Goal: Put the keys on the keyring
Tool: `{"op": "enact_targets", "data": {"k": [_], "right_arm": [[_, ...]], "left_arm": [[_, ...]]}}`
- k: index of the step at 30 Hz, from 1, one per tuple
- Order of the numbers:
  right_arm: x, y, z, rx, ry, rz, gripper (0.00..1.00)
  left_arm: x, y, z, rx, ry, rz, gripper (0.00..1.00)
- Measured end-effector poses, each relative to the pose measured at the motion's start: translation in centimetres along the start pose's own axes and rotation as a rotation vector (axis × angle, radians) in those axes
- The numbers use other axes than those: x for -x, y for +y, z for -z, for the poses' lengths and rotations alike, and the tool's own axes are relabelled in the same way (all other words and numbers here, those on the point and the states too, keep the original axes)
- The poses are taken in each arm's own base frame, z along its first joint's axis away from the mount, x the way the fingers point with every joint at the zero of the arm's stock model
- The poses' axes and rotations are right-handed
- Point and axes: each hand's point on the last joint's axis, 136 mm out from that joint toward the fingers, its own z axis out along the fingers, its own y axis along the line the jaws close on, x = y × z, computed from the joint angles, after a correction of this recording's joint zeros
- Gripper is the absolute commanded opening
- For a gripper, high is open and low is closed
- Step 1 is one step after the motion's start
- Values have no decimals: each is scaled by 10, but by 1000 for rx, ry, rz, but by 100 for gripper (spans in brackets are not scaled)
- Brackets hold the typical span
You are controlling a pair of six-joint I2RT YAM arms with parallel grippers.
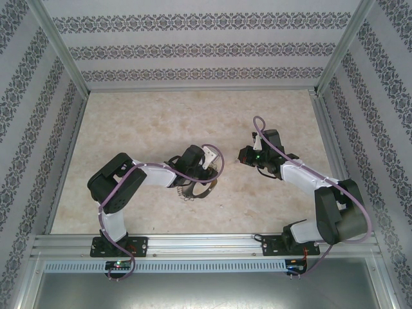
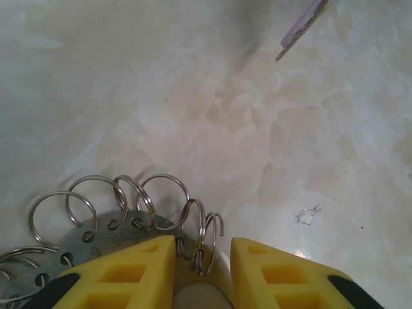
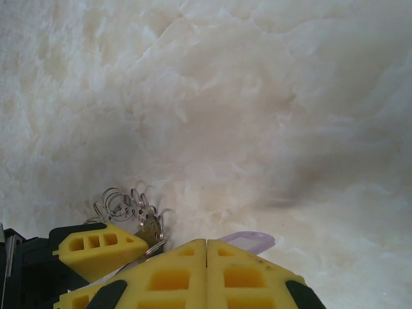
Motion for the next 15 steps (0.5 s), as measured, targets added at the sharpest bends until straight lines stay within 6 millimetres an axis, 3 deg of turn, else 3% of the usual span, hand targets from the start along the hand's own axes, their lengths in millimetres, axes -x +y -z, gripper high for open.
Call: {"op": "enact_targets", "data": {"k": [8, 13, 15], "right_arm": [[0, 0, 0, 0, 0, 0, 0], [0, 0, 0, 0, 0, 0, 0], [0, 0, 0, 0, 0, 0, 0]], "left_arm": [[-2, 2, -1, 8, 5, 1, 22], [-2, 3, -2, 11, 5, 2, 11], [-2, 2, -2, 11, 2, 2, 2]]}}
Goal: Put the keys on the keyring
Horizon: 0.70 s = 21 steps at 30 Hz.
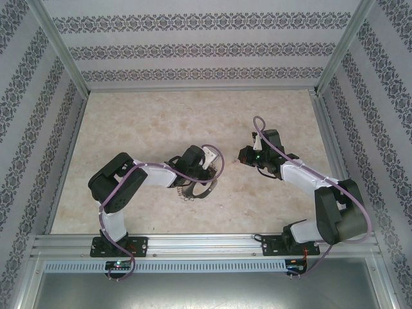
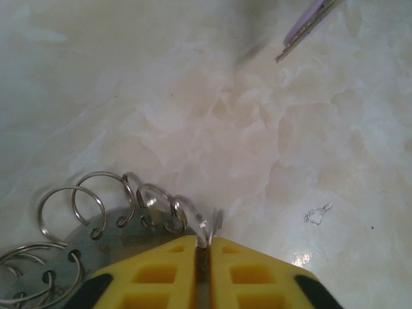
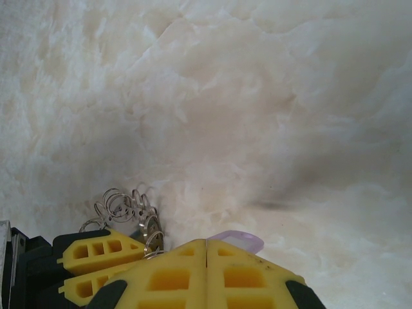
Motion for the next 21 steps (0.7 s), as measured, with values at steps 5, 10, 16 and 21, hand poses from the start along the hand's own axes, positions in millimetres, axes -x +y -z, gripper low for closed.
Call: {"op": "enact_targets", "data": {"k": [5, 10, 16, 21], "right_arm": [[0, 0, 0, 0, 0, 0, 0], [-1, 0, 0, 1, 1, 0, 0], [-10, 2, 6, 26, 8, 19, 0], [-24, 15, 15, 113, 22, 86, 0]], "left_arm": [[2, -2, 0, -9, -8, -8, 0], [-1, -7, 1, -42, 7, -28, 0], [4, -22, 18, -103, 22, -54, 0], [19, -36, 35, -155, 14, -78, 0]]}}
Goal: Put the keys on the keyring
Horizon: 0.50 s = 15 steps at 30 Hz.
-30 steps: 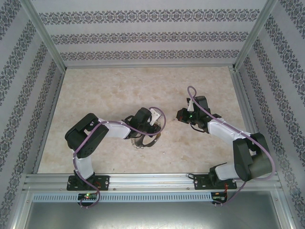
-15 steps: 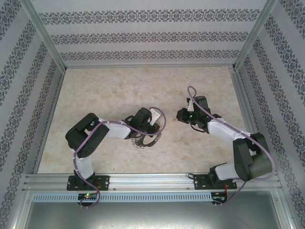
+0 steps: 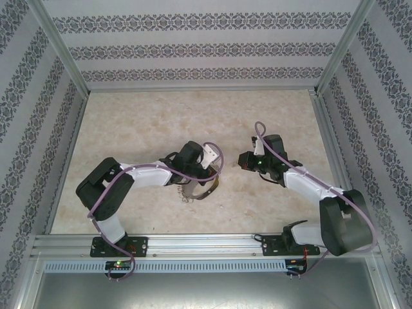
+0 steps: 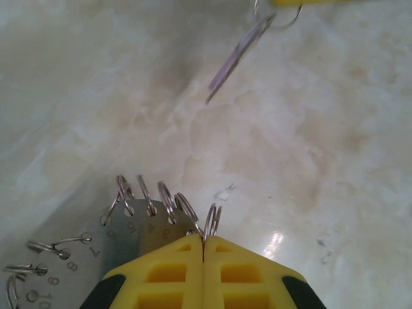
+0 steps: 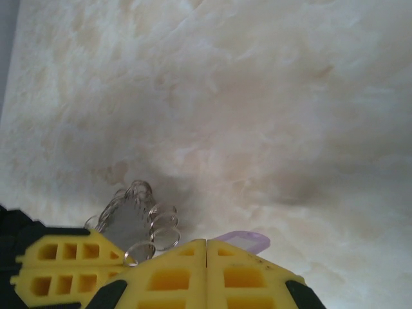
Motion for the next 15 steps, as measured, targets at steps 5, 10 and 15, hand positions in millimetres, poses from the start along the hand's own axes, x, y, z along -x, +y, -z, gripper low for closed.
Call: {"op": "enact_targets", "data": {"k": [5, 10, 15], "right_arm": [[-23, 37, 11, 137, 24, 158, 0], [-33, 55, 25, 210, -6, 266, 0], [-43, 50, 30, 214, -16, 311, 0]], "left_arm": [[12, -9, 12, -21, -15, -25, 0], [13, -13, 17, -36, -8, -36, 0], [12, -17, 20, -54, -1, -34, 0]]}}
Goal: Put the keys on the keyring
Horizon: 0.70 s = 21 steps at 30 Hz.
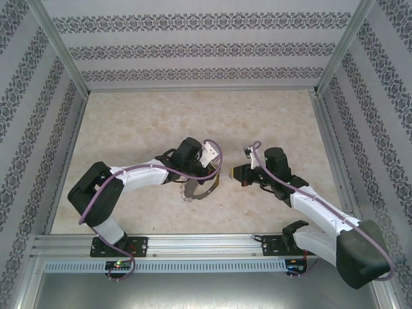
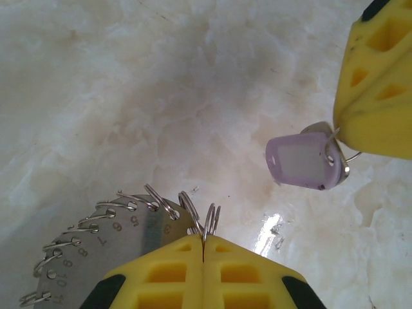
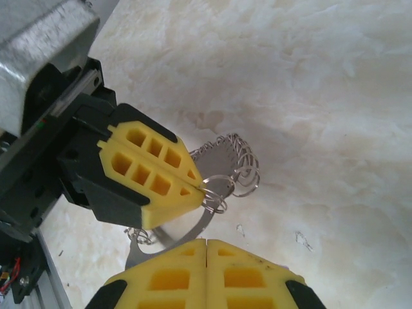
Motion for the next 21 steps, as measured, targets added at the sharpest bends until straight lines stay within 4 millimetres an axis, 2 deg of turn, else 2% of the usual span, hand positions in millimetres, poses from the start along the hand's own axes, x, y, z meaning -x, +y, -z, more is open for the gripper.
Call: {"op": "enact_targets", "data": {"k": [6, 13, 21], "right_arm": [[-2, 4, -2, 32, 0, 47, 0], [-10, 13, -13, 70, 44, 82, 0], [-2, 22, -20, 91, 43, 114, 0]], "left_arm": [[7, -7, 8, -20, -19, -9, 0], [11, -9, 12, -28, -28, -12, 0], [10, -12, 12, -41, -24, -11, 0]]}}
